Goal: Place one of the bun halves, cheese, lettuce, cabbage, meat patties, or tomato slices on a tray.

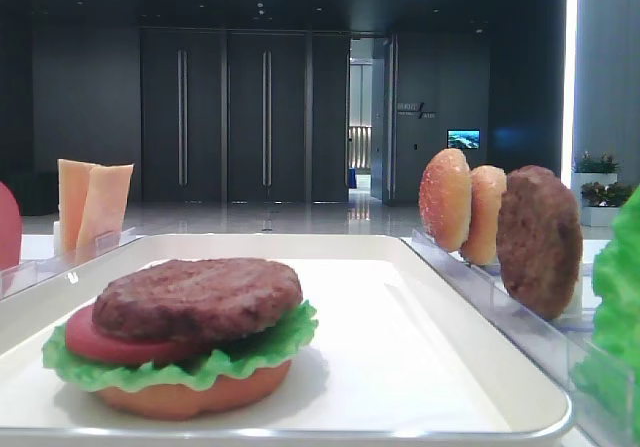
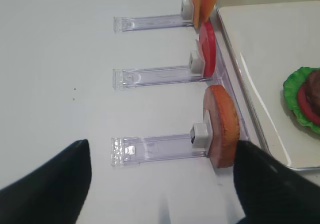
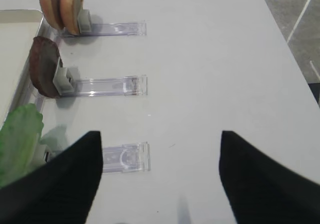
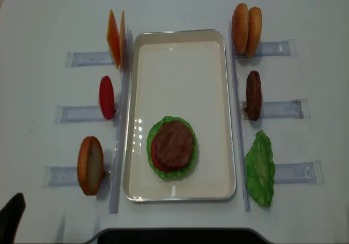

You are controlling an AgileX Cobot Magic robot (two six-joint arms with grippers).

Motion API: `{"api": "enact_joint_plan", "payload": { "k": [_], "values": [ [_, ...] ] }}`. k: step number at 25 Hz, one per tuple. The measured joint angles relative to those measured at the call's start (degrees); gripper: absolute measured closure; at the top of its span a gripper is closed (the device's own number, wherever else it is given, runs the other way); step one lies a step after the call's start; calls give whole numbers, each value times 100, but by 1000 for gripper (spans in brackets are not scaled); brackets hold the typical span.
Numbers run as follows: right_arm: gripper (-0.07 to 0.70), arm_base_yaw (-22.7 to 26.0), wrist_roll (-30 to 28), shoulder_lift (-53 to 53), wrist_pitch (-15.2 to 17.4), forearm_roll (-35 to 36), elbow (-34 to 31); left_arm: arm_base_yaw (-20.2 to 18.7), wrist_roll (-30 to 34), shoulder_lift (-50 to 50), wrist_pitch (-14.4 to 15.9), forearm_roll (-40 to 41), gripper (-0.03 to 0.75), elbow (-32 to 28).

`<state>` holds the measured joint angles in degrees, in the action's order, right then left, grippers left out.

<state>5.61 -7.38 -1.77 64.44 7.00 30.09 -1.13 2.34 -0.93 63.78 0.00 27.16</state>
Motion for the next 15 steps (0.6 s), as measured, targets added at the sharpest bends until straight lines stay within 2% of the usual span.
{"api": "enact_joint_plan", "payload": {
  "k": [5, 15],
  "values": [
    [158, -199, -22, 0, 21, 0, -55, 0, 0, 0, 0, 0, 24, 0],
    [159, -217, -22, 0, 51, 0, -86, 0, 0, 0, 0, 0, 24, 0]
  ]
}}
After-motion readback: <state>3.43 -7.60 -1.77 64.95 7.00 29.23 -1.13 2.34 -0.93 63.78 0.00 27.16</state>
